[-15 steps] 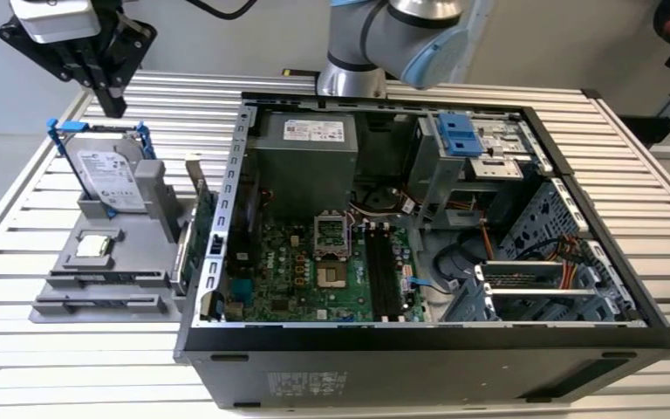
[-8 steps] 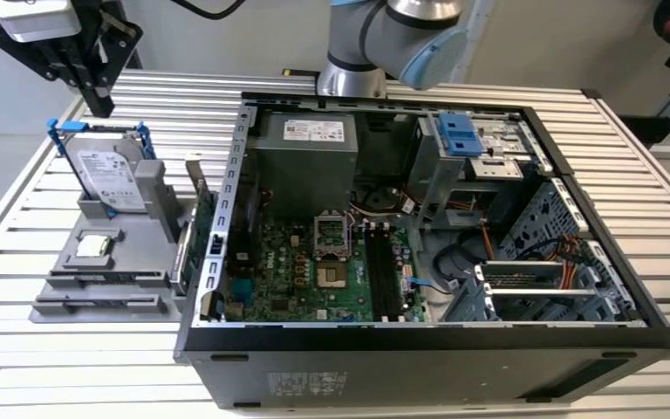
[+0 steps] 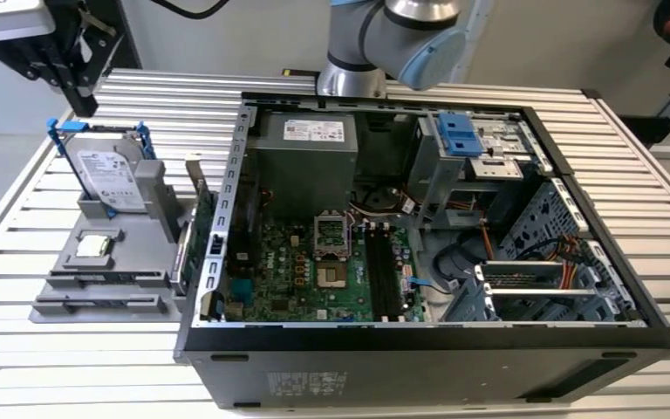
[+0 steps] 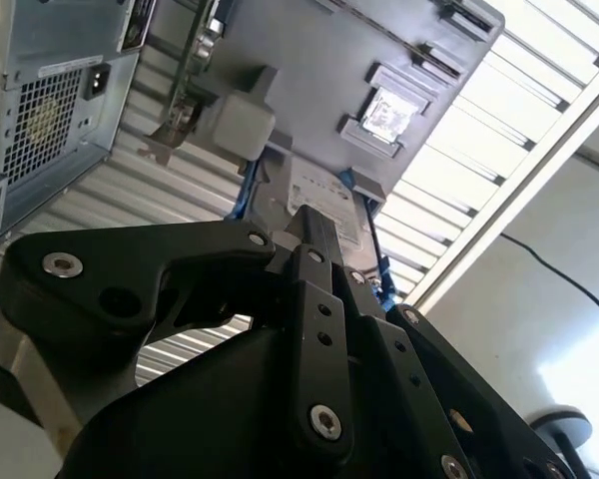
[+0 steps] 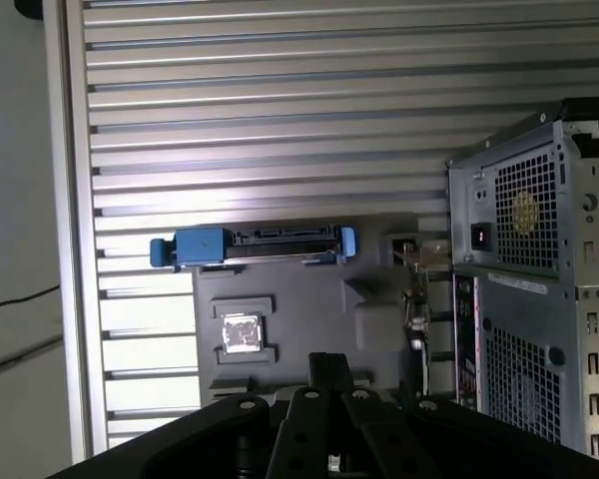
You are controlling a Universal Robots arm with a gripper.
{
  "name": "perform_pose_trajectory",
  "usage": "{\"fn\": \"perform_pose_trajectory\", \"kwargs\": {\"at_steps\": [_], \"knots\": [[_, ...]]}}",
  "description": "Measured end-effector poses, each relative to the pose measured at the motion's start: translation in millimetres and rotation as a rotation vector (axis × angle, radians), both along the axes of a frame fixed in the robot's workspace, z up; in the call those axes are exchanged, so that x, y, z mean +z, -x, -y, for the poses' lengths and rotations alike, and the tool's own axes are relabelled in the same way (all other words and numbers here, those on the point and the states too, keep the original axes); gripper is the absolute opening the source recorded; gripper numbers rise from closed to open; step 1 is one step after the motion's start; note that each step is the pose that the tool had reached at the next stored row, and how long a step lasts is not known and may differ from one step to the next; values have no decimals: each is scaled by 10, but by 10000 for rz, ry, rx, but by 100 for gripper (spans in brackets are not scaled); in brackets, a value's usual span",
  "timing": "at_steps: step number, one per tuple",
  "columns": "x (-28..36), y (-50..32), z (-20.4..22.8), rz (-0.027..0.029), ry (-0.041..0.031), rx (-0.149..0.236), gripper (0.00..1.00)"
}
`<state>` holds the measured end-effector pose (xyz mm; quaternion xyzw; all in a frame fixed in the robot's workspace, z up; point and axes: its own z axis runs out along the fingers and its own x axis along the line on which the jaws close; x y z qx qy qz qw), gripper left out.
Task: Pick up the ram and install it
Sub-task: 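Reach for the ram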
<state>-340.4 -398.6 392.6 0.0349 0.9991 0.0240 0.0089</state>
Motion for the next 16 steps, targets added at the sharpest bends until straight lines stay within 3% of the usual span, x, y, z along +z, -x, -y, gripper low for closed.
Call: {"fn": "perform_pose_trajectory", "kwargs": {"at_steps": [8, 16], "knots": [[0, 121, -1, -1, 1, 62, 0], [-1, 128, 8, -1, 0, 94, 0]]}}
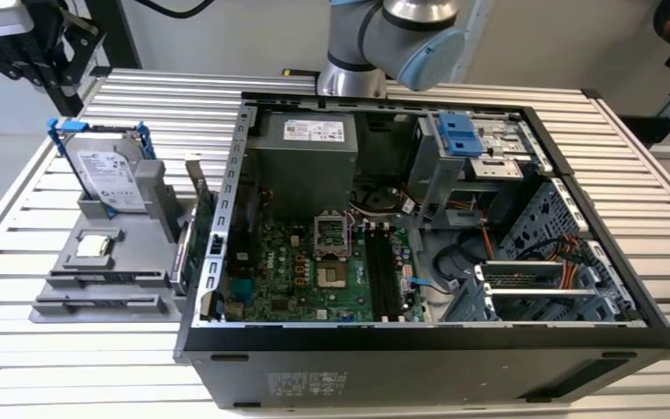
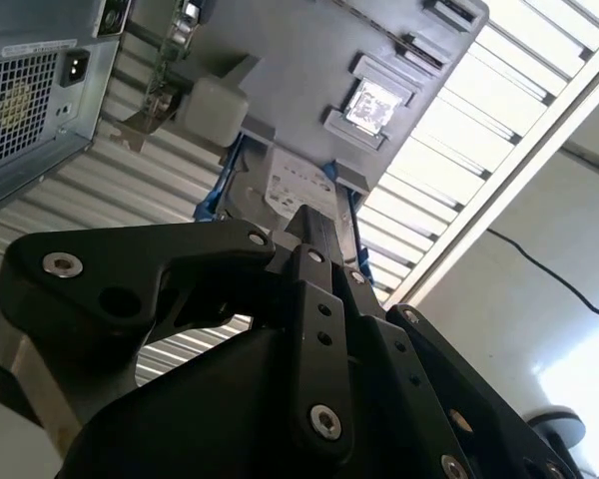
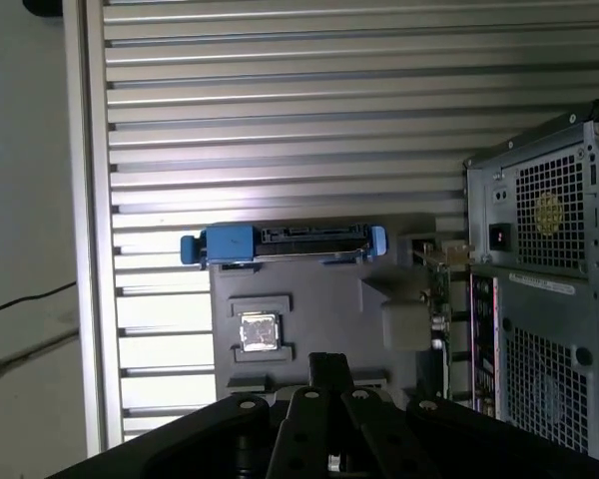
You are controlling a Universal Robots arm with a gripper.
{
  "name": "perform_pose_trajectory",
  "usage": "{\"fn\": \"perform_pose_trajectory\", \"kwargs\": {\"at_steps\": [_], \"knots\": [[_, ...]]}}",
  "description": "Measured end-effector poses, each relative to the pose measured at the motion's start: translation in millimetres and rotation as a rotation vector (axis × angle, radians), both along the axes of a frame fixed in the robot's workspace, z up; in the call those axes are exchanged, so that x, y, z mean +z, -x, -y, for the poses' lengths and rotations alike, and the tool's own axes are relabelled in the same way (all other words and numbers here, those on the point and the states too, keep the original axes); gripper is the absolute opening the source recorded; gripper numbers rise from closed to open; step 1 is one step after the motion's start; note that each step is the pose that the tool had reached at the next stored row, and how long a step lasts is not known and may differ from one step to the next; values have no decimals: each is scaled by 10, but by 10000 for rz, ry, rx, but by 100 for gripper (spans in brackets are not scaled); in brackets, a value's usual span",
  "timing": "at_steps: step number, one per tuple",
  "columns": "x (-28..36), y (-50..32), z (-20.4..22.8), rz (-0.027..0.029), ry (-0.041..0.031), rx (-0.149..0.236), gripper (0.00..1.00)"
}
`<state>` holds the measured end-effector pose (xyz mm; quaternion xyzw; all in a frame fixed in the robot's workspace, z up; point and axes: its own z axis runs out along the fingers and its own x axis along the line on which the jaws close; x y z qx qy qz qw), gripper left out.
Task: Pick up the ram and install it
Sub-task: 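Reach for the ram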
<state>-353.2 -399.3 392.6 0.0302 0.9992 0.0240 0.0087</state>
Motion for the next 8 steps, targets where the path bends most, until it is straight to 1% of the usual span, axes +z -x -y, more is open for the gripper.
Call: {"fn": "perform_pose_trajectory", "kwargs": {"at_steps": [3, 8], "knots": [[-3, -1, 30, 2, -1, 0, 0], [-5, -1, 154, 1, 0, 0, 0]]}}
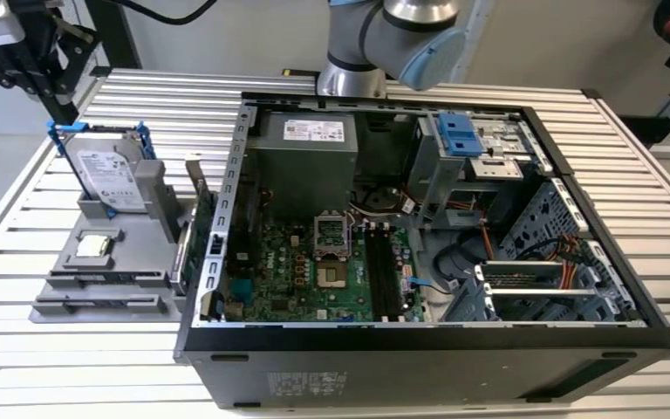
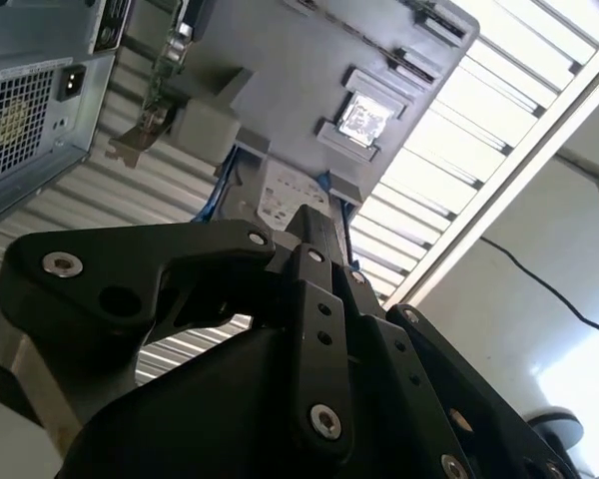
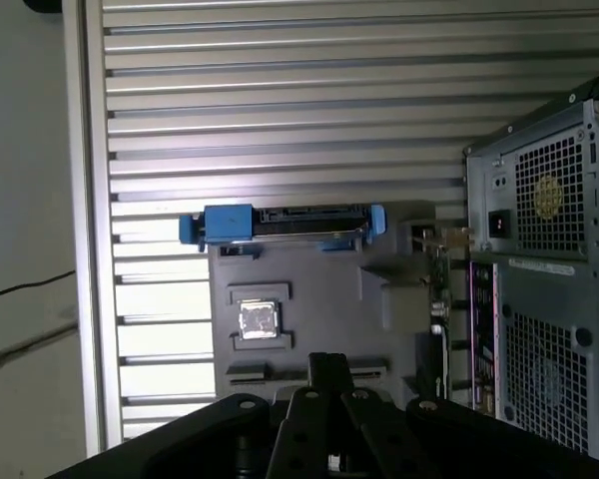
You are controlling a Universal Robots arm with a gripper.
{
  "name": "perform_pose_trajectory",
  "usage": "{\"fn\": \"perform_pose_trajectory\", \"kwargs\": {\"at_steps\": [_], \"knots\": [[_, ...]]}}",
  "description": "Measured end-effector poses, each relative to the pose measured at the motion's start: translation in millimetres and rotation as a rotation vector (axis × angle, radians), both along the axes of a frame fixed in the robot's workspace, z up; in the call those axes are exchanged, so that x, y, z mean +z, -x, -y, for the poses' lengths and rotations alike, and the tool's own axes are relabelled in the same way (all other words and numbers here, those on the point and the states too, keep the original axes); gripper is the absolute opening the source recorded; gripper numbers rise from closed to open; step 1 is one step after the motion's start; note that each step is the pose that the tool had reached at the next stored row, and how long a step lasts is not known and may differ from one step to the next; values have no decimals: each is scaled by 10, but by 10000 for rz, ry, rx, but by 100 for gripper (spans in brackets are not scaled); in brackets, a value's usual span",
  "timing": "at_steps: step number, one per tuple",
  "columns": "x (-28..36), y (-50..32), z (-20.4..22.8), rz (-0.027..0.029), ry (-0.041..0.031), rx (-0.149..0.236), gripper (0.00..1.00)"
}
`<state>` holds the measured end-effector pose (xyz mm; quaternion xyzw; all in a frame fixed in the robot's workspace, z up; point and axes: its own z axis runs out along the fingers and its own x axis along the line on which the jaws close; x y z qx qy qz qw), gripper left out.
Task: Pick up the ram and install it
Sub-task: 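Reach for the ram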
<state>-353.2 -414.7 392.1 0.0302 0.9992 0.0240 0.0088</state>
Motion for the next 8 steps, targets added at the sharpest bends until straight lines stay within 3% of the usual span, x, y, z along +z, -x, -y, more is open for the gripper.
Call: {"fn": "perform_pose_trajectory", "kwargs": {"at_steps": [8], "knots": [[-9, 8, 195, 0, 0, 0, 0]]}}
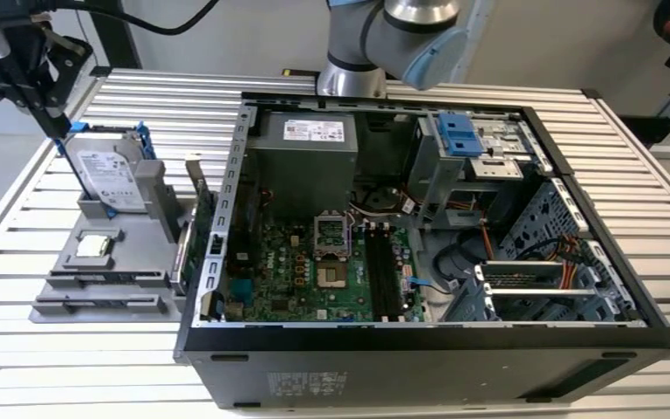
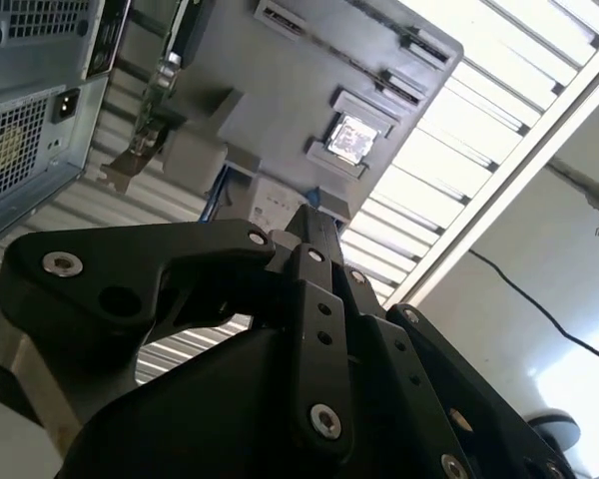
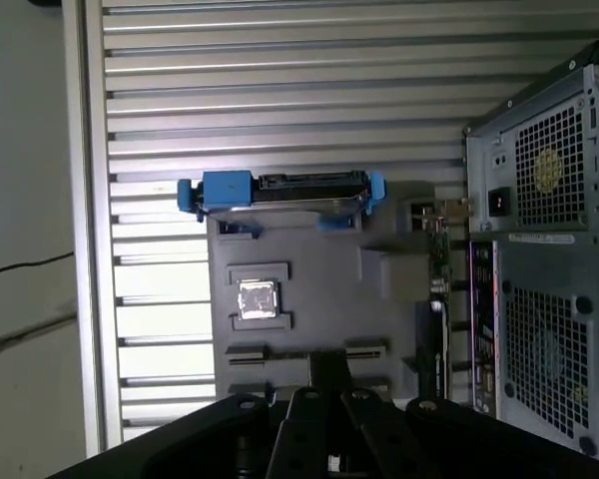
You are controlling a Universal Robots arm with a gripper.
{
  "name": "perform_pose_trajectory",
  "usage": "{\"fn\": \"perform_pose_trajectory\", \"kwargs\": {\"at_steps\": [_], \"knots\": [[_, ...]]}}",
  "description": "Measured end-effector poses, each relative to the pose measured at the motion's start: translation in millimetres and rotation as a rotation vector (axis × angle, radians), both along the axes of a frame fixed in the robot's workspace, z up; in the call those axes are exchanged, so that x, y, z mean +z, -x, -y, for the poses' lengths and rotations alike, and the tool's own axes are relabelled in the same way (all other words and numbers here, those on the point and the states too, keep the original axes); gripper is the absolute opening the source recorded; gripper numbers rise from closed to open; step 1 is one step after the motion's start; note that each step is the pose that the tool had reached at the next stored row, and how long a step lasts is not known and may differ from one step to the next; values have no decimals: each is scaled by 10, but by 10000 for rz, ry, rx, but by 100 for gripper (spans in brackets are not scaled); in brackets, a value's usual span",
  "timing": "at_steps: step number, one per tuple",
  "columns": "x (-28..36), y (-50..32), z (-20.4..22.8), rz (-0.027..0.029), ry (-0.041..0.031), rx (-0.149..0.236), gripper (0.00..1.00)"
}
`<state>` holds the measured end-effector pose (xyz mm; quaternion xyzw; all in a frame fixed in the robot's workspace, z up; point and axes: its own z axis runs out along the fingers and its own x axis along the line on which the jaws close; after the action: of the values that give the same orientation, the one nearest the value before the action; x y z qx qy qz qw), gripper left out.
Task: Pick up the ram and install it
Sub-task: 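Reach for the ram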
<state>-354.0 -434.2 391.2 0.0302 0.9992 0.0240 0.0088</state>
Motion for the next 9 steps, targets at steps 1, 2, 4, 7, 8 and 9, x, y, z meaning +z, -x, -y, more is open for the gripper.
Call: {"fn": "perform_pose_trajectory", "kwargs": {"at_steps": [1, 2, 4, 7, 8, 9], "knots": [[-2, 2, 25, 1, 0, 1, 0], [-2, 4, 50, 0, 0, 1, 0], [-5, 9, 99, 0, 0, 1, 0], [-9, 14, 169, 0, 0, 1, 0], [-10, 17, 190, 0, 0, 1, 0], [-11, 20, 209, 0, 0, 1, 0]]}}
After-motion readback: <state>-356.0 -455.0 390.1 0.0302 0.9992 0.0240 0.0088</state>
